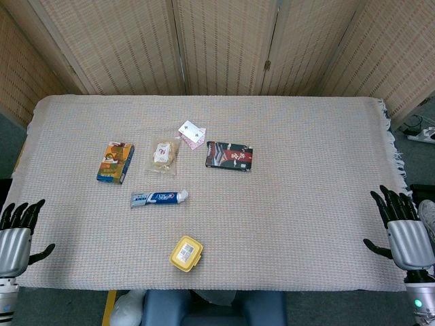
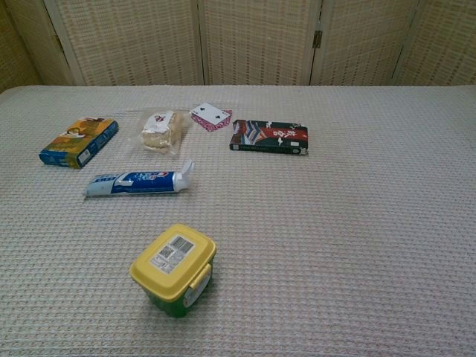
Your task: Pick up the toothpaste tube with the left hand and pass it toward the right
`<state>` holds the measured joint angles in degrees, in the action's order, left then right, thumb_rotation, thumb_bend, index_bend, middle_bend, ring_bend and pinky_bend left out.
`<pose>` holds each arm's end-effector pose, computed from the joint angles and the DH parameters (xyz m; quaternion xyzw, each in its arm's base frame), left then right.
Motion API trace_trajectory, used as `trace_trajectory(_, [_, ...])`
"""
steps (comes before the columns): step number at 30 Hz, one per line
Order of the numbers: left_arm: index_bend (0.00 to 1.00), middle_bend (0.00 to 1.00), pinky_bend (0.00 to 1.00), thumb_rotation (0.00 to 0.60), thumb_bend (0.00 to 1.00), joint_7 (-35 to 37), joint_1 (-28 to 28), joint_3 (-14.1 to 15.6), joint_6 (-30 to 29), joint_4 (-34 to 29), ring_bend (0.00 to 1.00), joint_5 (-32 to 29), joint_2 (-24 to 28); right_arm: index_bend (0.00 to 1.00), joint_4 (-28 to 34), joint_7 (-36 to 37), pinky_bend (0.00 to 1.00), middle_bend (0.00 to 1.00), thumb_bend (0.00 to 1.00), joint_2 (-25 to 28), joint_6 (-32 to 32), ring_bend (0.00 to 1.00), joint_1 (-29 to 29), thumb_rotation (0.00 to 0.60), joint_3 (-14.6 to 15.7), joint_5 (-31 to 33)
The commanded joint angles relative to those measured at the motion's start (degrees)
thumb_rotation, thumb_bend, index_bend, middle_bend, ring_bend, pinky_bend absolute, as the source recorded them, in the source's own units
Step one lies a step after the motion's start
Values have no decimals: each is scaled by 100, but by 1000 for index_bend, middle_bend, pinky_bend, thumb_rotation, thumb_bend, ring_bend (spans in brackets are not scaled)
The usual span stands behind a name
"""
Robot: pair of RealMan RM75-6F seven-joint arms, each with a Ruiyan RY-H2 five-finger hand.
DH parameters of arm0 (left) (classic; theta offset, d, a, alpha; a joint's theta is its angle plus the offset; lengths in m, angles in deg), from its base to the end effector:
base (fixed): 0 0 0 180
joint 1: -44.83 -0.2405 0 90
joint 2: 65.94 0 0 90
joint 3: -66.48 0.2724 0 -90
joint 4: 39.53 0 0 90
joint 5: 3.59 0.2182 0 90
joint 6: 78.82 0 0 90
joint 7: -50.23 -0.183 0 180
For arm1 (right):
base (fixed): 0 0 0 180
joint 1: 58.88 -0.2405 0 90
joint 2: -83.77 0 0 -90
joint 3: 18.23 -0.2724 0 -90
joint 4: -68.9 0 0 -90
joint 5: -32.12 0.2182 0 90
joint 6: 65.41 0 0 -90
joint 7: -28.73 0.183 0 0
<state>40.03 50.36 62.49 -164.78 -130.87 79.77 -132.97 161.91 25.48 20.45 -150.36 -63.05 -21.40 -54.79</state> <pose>-0.3298 0.2298 0.1519 -0.6018 -0.3428 -0.3507 0.6303 -0.3267 -0.2191 0.1615 0.6074 -0.3688 0.3730 0.5966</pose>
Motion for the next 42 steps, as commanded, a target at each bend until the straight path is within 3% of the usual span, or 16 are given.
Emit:
trace_trajectory(1, [122,198,10,600,210,-15,12,6,18,-4,122,2,3,0,0,6,0,0,186,8,10,0,-8,600,0,0])
trace_trajectory(15, [137,198,11,600,211,107,242,-55,186,-120,125,193,103,0,-45,168,0,0,185,67,-169,0,63,600,-23,-53])
trace_trajectory(26, [194,212,39,600,216,322,1273,-416,1234,-199,173,352,93,0,166,52,0,0,185,288,-305,0,55,600,-149,-56])
trace_trajectory(36, [268,257,77,600,274,-199,2404,-801,2599,225,215,-422,-657,0,366,-57,0,0,185,434,-312,0,51,600,-166,-70])
trace_trajectory(42, [271,262,112,600,286,-640,2821,-886,2989,671,219,-955,-1224,0,412,-74,0,0,185,480,-282,0,70,600,-155,-14])
